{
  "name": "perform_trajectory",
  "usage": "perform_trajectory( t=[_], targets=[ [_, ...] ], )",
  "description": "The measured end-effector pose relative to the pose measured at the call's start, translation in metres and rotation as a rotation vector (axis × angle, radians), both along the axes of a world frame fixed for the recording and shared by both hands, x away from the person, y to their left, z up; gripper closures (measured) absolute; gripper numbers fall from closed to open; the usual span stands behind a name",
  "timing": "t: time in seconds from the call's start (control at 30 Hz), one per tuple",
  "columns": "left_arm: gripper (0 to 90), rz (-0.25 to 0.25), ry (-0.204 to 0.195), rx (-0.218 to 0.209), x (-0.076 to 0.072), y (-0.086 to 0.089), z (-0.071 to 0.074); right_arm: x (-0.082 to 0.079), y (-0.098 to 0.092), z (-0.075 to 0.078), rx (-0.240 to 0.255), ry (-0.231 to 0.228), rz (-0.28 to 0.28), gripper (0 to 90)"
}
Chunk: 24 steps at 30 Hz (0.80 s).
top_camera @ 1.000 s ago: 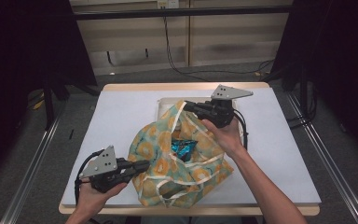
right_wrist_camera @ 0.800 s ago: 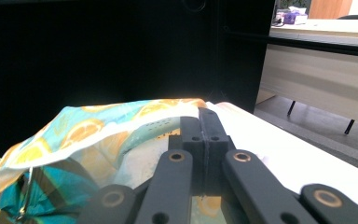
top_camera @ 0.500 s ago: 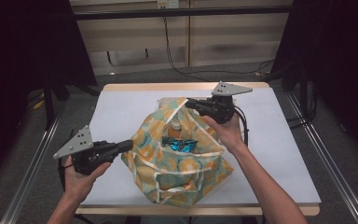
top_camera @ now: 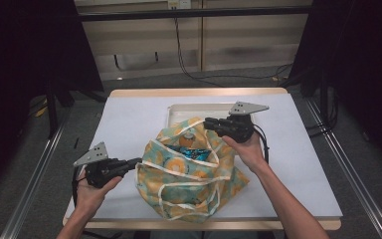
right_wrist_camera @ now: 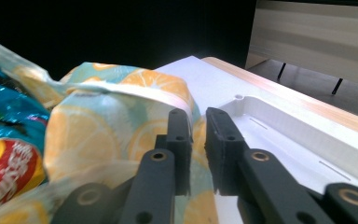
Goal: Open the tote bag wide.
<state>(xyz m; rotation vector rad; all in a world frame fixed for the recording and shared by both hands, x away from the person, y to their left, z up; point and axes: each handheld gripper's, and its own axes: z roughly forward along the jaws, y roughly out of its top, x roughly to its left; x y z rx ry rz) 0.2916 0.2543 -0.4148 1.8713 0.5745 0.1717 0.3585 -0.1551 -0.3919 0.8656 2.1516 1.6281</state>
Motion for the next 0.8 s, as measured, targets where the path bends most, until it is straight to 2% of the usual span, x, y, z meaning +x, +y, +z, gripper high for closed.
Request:
perform_trajectory(
  t=[0.07, 0.1, 0.17, 0.2, 0.23, 0.3, 0.37, 0.43, 0.5, 0.53, 0.6, 0.63, 0.67, 0.8],
  targets=[
    [90.0, -0.004, 0.007, -0.015, -0.003, 0.001, -0.001, -0.002, -0.001, 0.000, 0.006, 0.001, 0.003, 76.8],
    [89.3, -0.008, -0.005, -0.035, -0.006, 0.003, 0.001, -0.008, -0.004, 0.002, 0.008, -0.012, 0.003, 71.6],
    [87.3, -0.010, -0.011, -0.044, -0.008, 0.005, 0.003, -0.011, -0.006, 0.004, 0.015, -0.019, 0.001, 69.3],
    [82.4, -0.003, -0.028, -0.059, -0.013, 0.008, 0.008, -0.018, -0.011, 0.010, 0.031, -0.038, -0.003, 66.0],
    [79.8, -0.003, -0.028, -0.059, -0.013, 0.008, 0.008, -0.018, -0.011, 0.010, 0.031, -0.038, -0.003, 66.0],
    [78.8, -0.002, -0.043, -0.068, -0.016, 0.011, 0.013, -0.024, -0.018, 0.016, 0.046, -0.045, -0.008, 60.8],
    [73.5, 0.005, -0.059, -0.083, -0.020, 0.013, 0.019, -0.032, -0.024, 0.021, 0.051, -0.054, 0.005, 57.8],
    [69.9, -0.005, -0.087, -0.098, -0.025, 0.014, 0.026, -0.047, -0.030, 0.028, 0.056, -0.066, 0.025, 55.8],
    [66.4, 0.001, -0.094, -0.104, -0.030, 0.012, 0.030, -0.059, -0.031, 0.031, 0.048, -0.072, 0.047, 54.3],
    [64.7, 0.001, -0.094, -0.104, -0.030, 0.012, 0.030, -0.059, -0.031, 0.031, 0.048, -0.072, 0.047, 54.3],
    [60.8, -0.011, -0.111, -0.097, -0.034, 0.011, 0.037, -0.077, -0.032, 0.031, 0.015, -0.076, 0.063, 51.6],
    [59.7, -0.011, -0.111, -0.097, -0.034, 0.011, 0.037, -0.077, -0.032, 0.031, 0.015, -0.076, 0.063, 51.6],
    [58.4, -0.018, -0.119, -0.104, -0.035, 0.011, 0.039, -0.087, -0.035, 0.031, 0.021, -0.073, 0.067, 50.2],
    [50.0, -0.024, -0.149, -0.104, -0.043, 0.005, 0.051, -0.104, -0.041, 0.029, 0.046, -0.066, 0.102, 45.5]
  ],
)
